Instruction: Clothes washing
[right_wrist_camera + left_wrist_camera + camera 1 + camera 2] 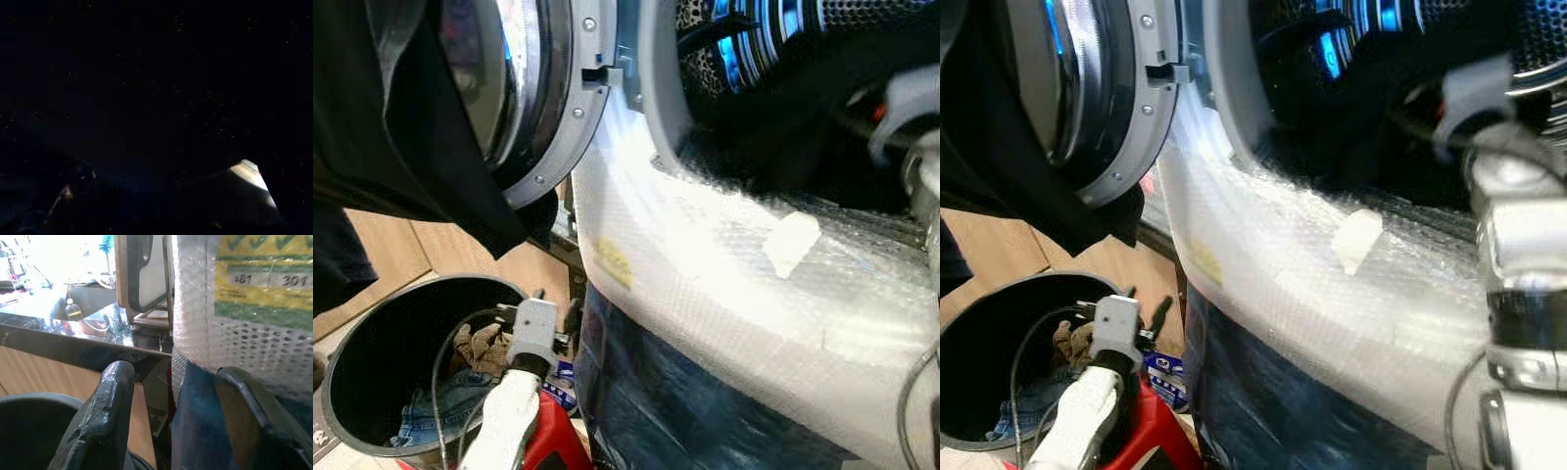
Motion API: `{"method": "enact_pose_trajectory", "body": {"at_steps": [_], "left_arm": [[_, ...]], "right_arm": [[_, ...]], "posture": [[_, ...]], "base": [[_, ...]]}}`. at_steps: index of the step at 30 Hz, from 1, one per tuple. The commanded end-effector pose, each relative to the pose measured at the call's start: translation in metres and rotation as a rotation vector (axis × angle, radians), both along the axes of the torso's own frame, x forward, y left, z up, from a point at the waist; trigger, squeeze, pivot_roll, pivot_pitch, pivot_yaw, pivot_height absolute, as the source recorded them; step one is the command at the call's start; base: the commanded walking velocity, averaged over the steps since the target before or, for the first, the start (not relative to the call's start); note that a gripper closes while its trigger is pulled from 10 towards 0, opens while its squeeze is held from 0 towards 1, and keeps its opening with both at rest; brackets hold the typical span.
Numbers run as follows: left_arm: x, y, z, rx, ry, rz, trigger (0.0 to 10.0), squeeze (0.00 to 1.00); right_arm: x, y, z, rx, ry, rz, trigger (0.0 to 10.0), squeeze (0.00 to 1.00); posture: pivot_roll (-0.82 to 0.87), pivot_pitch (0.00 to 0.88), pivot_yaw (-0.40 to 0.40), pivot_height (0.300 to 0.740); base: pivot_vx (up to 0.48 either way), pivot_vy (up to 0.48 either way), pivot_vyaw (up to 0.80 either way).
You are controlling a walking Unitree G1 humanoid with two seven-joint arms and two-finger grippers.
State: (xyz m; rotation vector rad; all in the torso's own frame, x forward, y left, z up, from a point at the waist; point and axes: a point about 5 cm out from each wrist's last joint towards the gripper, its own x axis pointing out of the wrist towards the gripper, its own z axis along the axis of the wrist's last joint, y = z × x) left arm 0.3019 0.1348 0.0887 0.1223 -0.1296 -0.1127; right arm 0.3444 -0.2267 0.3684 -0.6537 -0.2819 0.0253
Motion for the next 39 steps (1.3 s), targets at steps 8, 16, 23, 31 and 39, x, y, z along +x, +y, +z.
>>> {"method": "enact_pose_trajectory", "body": {"at_steps": [8, 16, 23, 31, 39], "left_arm": [[0.001, -0.007, 0.002, 0.005, -0.001, -0.030, 10.0, 0.00], [0.002, -0.006, 0.003, 0.000, -0.003, -0.022, 10.0, 0.00], [0.003, -0.007, 0.006, -0.009, -0.009, -0.019, 10.0, 0.00], [0.003, -0.004, 0.008, -0.006, -0.015, -0.009, 10.0, 0.00], [0.003, -0.006, 0.008, -0.009, -0.016, -0.014, 10.0, 0.00]], "right_arm": [[-0.024, 0.028, 0.011, -0.218, -0.180, 0.081, 10.0, 0.00], [-0.052, 0.041, 0.044, -0.395, -0.497, -0.018, 10.0, 0.00], [-0.049, 0.043, 0.041, -0.767, -0.602, -0.171, 10.0, 0.00], [-0.046, 0.040, 0.047, -1.121, -0.777, -0.370, 10.0, 0.00], [-0.058, 0.026, 0.055, -1.288, -0.936, -0.578, 10.0, 0.00]], "posture": [[-0.05, 0.000, -0.059, 0.740], [-0.05, 0.000, -0.061, 0.740], [-0.05, 0.018, -0.064, 0.740], [-0.05, 0.024, -0.069, 0.740], [-0.05, 0.030, -0.065, 0.740]], "base": [[0.000, 0.000, 0.00], [0.000, 0.000, 0.00], [0.000, 0.000, 0.00], [0.000, 0.000, 0.00], [0.000, 0.000, 0.00]]}}
